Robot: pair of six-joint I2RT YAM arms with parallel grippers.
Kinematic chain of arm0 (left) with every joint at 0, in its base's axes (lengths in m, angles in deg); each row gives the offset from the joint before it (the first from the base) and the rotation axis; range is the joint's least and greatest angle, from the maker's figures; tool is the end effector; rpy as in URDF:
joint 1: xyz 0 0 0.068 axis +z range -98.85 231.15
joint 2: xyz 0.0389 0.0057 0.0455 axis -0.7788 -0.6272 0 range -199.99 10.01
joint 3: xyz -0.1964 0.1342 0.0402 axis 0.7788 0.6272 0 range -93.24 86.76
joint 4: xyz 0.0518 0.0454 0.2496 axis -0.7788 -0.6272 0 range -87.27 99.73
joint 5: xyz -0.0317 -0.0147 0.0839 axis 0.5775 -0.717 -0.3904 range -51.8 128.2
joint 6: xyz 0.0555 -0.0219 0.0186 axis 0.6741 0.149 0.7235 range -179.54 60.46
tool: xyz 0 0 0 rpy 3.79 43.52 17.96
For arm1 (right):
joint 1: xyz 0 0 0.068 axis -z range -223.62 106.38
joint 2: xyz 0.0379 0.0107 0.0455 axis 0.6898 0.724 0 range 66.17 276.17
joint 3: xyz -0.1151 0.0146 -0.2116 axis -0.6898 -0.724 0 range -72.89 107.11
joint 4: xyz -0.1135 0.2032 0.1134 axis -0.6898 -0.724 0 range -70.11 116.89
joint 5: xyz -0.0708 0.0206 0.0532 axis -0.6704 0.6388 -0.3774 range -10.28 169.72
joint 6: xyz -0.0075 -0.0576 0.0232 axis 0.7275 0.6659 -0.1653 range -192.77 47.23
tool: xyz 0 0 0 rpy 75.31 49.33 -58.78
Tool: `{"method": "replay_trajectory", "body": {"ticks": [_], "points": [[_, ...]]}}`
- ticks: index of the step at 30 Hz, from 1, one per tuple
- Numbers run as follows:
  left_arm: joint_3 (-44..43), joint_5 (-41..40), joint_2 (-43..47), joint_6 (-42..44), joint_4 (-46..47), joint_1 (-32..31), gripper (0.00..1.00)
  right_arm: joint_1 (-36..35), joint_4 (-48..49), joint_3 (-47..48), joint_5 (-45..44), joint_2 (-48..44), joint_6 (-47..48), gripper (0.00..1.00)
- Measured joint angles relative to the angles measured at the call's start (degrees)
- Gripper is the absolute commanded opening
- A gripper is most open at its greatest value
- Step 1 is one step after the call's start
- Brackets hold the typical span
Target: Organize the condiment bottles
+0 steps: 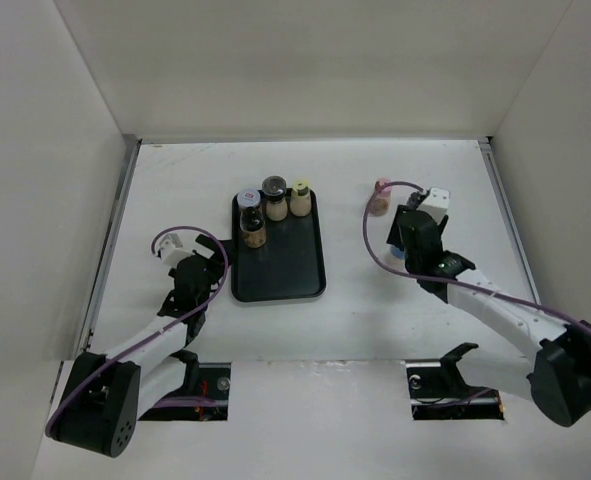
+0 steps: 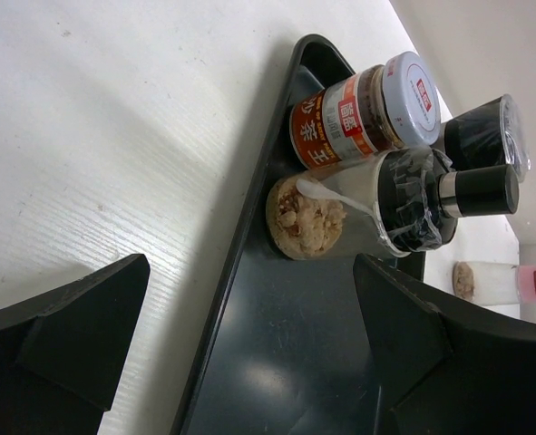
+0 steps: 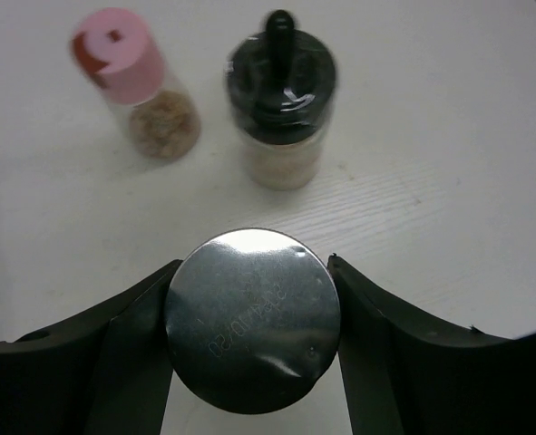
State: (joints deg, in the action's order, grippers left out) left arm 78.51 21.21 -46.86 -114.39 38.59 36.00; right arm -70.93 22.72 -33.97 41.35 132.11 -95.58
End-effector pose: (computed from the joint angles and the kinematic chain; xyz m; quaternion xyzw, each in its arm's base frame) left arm 0.2075 -0.0417 0.1246 -0.3546 0.7320 -0.2273 0.5354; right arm 0.2482 0.0949 0.2105 0.1289 0.8285 -0.0629 0.5413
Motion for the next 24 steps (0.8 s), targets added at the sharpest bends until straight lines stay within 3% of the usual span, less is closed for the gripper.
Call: {"method": "replay_trajectory", "body": {"ticks": [7, 17, 24], "points": [[0.00, -0.15, -0.79, 0.00, 0.39, 0.02, 1.00, -16.96, 0.83, 8.87, 1.42, 1.68, 1.84, 0.49], [0.02, -0.37, -1.01, -0.66, 0.48, 2.56, 1.00, -33.16, 9.84, 26.58, 7.41, 25.59, 5.90, 0.51], [0.15, -0.22, -1.44, -2.64, 0.46, 4.79, 1.00, -38.91, 11.26, 34.56, 9.94, 37.66, 8.44, 0.55]]}}
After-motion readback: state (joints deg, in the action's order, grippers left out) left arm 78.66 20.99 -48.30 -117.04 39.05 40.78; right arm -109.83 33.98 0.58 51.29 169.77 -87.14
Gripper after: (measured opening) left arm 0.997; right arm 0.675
